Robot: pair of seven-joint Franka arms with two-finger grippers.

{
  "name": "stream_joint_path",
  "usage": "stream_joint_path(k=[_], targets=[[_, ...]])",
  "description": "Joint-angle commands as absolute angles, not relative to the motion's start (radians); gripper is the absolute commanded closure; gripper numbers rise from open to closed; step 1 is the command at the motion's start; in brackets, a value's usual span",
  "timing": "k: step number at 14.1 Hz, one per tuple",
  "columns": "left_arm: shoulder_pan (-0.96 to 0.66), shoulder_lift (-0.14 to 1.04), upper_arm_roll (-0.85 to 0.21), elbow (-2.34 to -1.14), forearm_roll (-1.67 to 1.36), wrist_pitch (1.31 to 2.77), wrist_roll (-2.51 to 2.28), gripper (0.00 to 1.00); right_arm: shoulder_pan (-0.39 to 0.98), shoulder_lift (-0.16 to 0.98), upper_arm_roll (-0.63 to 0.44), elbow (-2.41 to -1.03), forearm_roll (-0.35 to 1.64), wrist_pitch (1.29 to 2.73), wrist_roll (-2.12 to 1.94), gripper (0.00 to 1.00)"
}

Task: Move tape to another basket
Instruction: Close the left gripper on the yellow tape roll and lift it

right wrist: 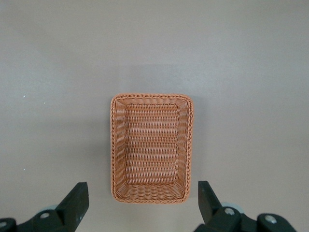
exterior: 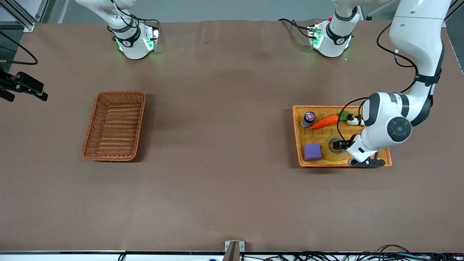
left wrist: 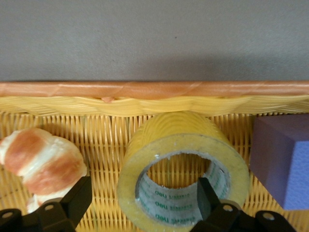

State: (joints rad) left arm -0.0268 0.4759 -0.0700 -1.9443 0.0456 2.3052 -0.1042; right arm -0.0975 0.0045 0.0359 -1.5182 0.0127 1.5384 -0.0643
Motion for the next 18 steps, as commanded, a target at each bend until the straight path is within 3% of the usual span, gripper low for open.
stream_joint_path(k=[1,3,5,6,10,15,18], targets=[[-0.029,0.512,-0.069,-1.953,0.067,2.333,-0.114,0.08,-0.104,-0.003,0.043,-1.532,-0.002,1.542,-0.049,0.0],[-0.028,0.532,-0.069,-1.953,0.067,2.333,-0.112,0.23,-0.107,-0.003,0.043,-1.532,-0.002,1.545,-0.049,0.0],[-0.021,0.525,-0.069,-1.953,0.067,2.333,-0.104,0.67,-0.103,-0.003,0.044,-1.532,-0.002,1.546,-0.049,0.0],[-0.023,0.52,-0.069,-1.945,0.066,2.332,-0.116,0.82,-0.103,-0.003,0.044,-1.531,-0.002,1.543,-0.049,0.0],[-0.015,0.451,-0.072,-1.939,0.055,2.243,-0.139,1.0,-0.104,-0.002,0.044,-1.534,-0.002,1.543,-0.049,0.0],[-0.032,0.33,-0.096,-1.849,0.057,1.92,-0.172,0.99,-0.11,-0.002,0.043,-1.534,-0.002,1.539,-0.049,0.0],[-0.054,0.366,-0.214,-1.731,0.052,1.833,-0.308,0.99,-0.118,-0.002,0.043,-1.535,0.0,1.54,-0.049,0.0]])
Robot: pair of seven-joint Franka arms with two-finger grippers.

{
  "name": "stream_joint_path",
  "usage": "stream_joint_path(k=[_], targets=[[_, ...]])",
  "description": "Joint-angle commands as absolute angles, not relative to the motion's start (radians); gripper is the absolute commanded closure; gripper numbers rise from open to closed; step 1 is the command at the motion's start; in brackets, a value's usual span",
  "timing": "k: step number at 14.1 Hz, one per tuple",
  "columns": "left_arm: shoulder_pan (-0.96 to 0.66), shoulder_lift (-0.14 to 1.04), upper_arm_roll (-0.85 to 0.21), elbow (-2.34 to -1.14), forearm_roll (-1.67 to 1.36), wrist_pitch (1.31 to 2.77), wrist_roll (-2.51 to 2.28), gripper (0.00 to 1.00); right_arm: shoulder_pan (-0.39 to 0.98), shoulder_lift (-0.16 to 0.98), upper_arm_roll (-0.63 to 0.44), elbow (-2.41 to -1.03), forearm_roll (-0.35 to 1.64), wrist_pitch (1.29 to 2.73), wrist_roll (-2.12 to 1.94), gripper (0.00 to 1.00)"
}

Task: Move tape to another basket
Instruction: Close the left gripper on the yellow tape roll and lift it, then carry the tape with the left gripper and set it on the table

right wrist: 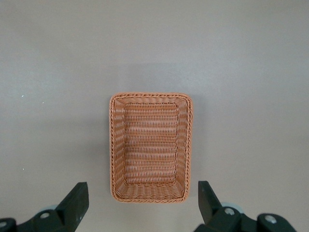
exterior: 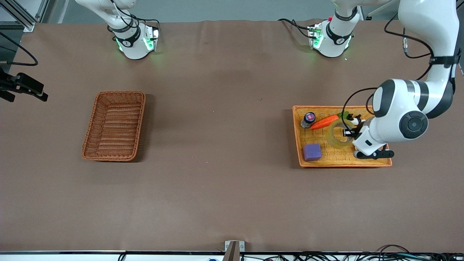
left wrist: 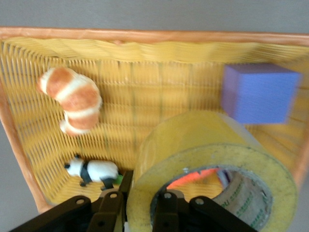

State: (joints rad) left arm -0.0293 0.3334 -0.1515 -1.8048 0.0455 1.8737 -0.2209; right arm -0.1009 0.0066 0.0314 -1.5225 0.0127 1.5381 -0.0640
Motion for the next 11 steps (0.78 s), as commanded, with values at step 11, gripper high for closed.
stream_joint_path(k=[11], targets=[[-0.489,0.82,-0.301,-1.263,-0.072,1.879,-0.775,0.95,-0.12,0.002,0.041,-1.536,0.0,1.545,-0.049,0.0]])
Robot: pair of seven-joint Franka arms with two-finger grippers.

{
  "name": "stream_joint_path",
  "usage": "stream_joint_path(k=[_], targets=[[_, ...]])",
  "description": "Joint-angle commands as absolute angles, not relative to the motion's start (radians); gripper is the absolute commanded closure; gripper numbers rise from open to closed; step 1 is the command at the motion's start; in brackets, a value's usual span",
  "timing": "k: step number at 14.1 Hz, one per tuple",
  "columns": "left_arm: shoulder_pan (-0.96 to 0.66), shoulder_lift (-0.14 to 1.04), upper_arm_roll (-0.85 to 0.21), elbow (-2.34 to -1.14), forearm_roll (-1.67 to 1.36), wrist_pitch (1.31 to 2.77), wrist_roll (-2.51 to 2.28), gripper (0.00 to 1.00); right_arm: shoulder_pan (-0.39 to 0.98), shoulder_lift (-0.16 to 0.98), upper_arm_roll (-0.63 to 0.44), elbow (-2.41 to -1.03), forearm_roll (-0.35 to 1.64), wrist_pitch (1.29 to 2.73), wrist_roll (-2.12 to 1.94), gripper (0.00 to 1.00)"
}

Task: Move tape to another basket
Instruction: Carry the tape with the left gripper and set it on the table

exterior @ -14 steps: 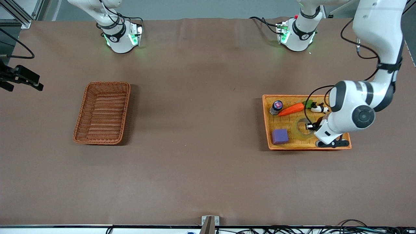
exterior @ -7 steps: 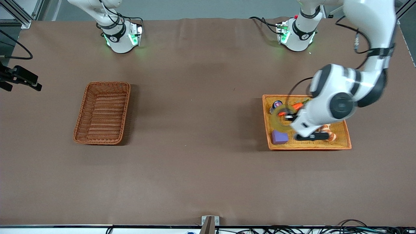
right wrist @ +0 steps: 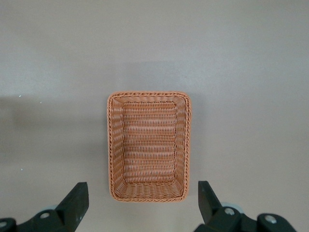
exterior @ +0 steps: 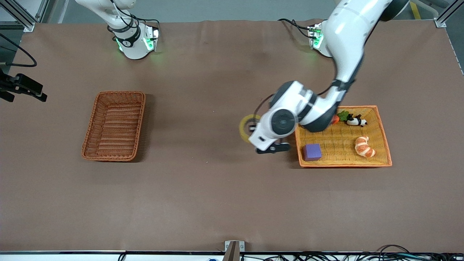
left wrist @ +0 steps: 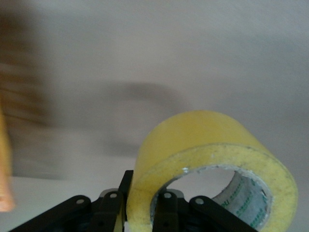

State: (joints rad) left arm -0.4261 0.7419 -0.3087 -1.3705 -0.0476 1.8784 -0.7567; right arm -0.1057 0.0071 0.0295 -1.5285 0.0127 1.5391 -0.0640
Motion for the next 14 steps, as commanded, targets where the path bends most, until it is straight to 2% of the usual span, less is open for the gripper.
stream_joint_path(k=[1,3,5,9,11,12,13,14], targets=[[-0.515,0.834,-0.299,-1.261,-0.074,1.914,-0.775,0.95,-0.118,0.002,0.041,-1.536,0.0,1.545,-0.049,0.0],[-0.566,0.877,-0.299,-1.244,-0.074,1.997,-0.767,0.95,-0.115,0.002,0.041,-1.536,0.0,1.545,-0.049,0.0],[-0.604,0.945,-0.299,-1.18,-0.074,2.019,-0.77,0.92,-0.117,0.002,0.041,-1.536,0.002,1.545,-0.049,0.0],[-0.63,0.994,-0.285,-1.161,-0.072,2.143,-0.761,0.76,-0.12,0.002,0.041,-1.537,0.002,1.543,-0.049,0.0],[-0.629,0.986,-0.281,-1.167,-0.069,2.149,-0.761,0.46,-0.118,0.003,0.041,-1.537,0.003,1.546,-0.049,0.0],[-0.623,0.979,-0.281,-1.169,-0.068,2.148,-0.764,0.35,-0.118,0.003,0.041,-1.537,0.008,1.545,-0.049,0.0],[-0.618,0.973,-0.281,-1.169,-0.066,2.148,-0.767,0.25,-0.117,0.003,0.041,-1.543,0.011,1.545,-0.049,0.0],[-0.612,0.956,-0.281,-1.175,-0.066,2.148,-0.769,0.23,-0.115,0.002,0.041,-1.552,0.012,1.548,-0.049,0.0]])
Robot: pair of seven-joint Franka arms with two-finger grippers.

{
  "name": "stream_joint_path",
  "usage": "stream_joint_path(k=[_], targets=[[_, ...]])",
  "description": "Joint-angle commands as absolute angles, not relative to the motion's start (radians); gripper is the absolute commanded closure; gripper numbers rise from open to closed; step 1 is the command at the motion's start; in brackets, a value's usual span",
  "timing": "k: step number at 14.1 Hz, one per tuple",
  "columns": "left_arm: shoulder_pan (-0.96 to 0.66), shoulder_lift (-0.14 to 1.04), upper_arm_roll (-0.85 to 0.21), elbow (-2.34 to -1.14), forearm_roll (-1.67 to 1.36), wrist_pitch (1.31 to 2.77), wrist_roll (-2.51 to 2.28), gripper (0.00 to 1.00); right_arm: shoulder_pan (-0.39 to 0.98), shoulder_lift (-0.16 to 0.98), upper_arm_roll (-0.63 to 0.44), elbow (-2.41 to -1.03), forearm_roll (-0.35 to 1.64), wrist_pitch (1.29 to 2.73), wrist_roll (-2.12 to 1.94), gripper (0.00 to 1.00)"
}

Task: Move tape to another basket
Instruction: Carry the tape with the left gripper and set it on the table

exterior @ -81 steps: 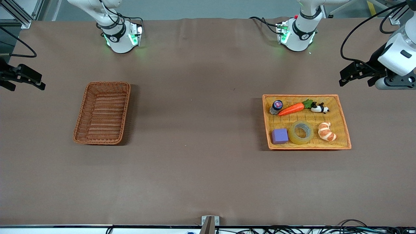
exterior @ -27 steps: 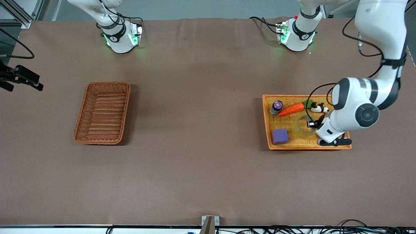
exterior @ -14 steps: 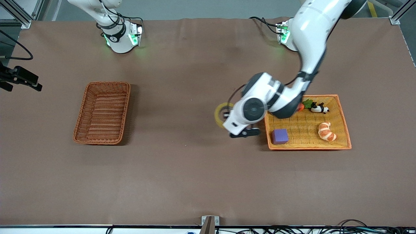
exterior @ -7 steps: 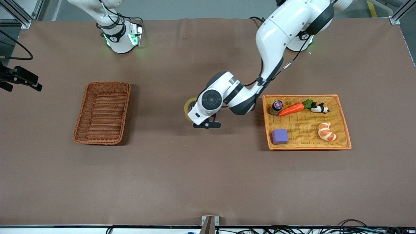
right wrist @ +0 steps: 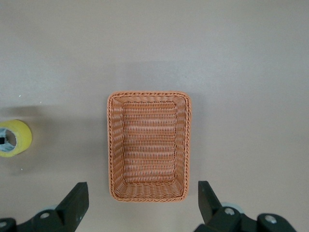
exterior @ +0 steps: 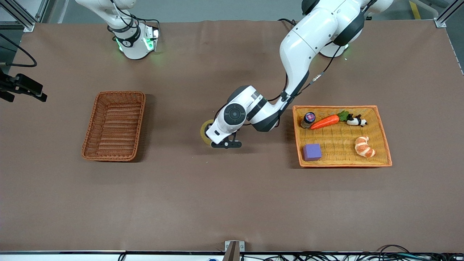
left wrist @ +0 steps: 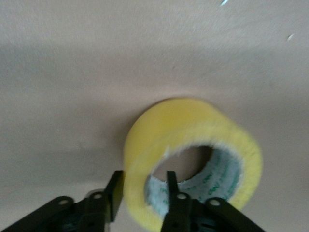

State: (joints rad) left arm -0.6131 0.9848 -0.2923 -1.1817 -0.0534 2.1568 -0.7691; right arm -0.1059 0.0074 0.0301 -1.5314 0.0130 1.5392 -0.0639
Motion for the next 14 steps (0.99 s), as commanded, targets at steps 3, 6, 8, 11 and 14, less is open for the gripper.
stream_joint_path(k=[3,6,8,11,14], targets=[[-0.569,0.893,-0.282,-1.202,-0.061,2.125,-0.769,0.22,-0.101,0.003,0.046,-1.555,0.014,1.546,-0.048,0.0],[-0.461,0.772,-0.281,-1.213,-0.055,1.953,-0.756,0.17,-0.019,0.021,0.048,-1.607,0.014,1.561,-0.048,0.0],[-0.361,0.695,-0.285,-1.216,-0.049,1.856,-0.691,0.07,0.014,0.043,0.076,-1.652,0.014,1.62,-0.046,0.0],[-0.233,0.567,-0.29,-1.256,-0.046,1.816,-0.667,0.0,0.017,0.067,0.207,-1.758,0.014,1.761,0.079,0.0],[-0.135,0.406,-0.293,-1.389,-0.015,1.813,-0.525,0.0,0.032,0.118,0.336,-1.824,0.008,1.899,0.296,0.0]])
